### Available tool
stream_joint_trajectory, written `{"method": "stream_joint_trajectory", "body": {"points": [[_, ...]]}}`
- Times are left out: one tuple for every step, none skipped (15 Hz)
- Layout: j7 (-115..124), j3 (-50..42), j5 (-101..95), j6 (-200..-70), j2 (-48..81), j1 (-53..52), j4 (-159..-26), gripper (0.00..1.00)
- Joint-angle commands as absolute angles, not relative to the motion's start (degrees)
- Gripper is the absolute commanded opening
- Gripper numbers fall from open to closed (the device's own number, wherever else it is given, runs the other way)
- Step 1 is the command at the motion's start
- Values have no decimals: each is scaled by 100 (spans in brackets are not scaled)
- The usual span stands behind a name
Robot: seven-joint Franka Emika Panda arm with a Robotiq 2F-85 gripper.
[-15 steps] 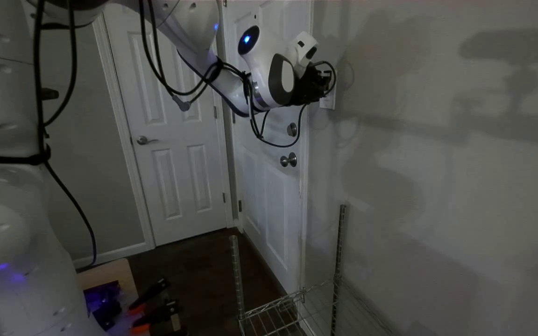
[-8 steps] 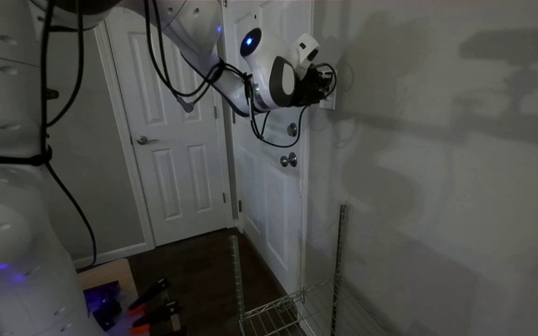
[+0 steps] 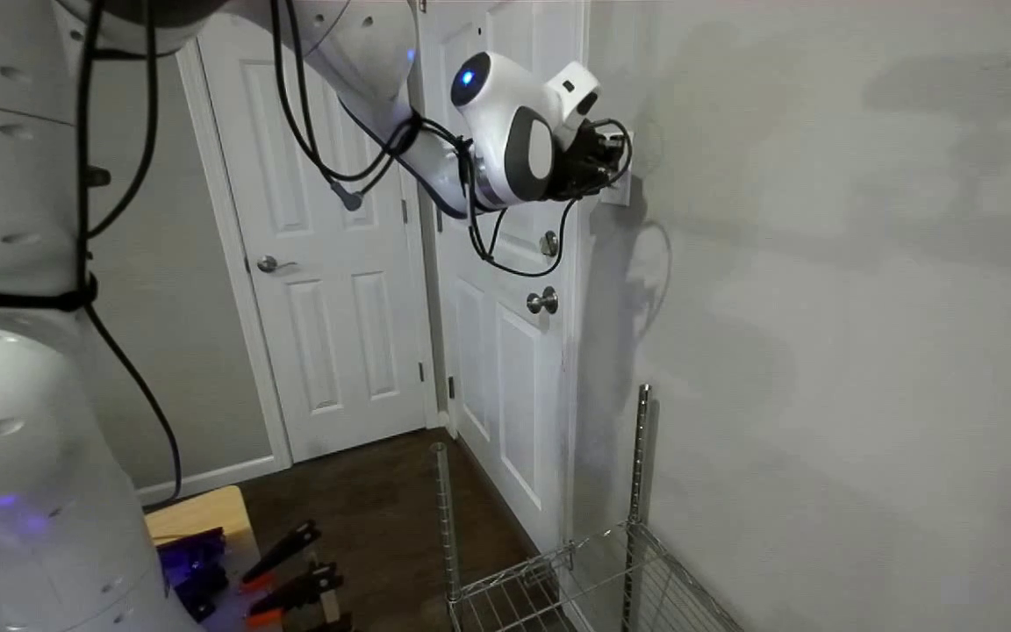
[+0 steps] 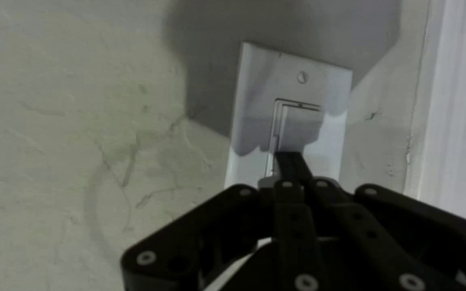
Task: Push the light switch upwards
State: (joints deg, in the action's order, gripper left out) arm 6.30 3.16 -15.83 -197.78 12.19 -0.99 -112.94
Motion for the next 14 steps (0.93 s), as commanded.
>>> {"method": "stream_joint_trajectory", "body": {"points": [[537,260,-1468,-19824,1313,-161,-11024,3],[531,257,-1464,-19824,1278,-174,-11066,3],[303,351,-1241,-19820,1219,-140,-11147,3],[306,348,-1214,-19808,1157,-149,-11205,3],[300,348,-1183,-19808,1110,-154,-11250,3],[290,346,-1158,-19807,1064,-160,-11285,3],[291,353,-1123,-19804,1025,-169,-11324,3],[271,353,-1097,-19798,997,-176,-11348,3],[278,364,-1068,-19761,981,-182,-11324,3],[307,376,-1037,-19763,969,-186,-11341,3],[374,411,-975,-19765,945,-202,-11408,3],[417,456,-932,-19781,924,-226,-11457,3],[423,481,-875,-19781,908,-271,-11483,3],[475,531,-793,-19780,885,-319,-11524,3]]}}
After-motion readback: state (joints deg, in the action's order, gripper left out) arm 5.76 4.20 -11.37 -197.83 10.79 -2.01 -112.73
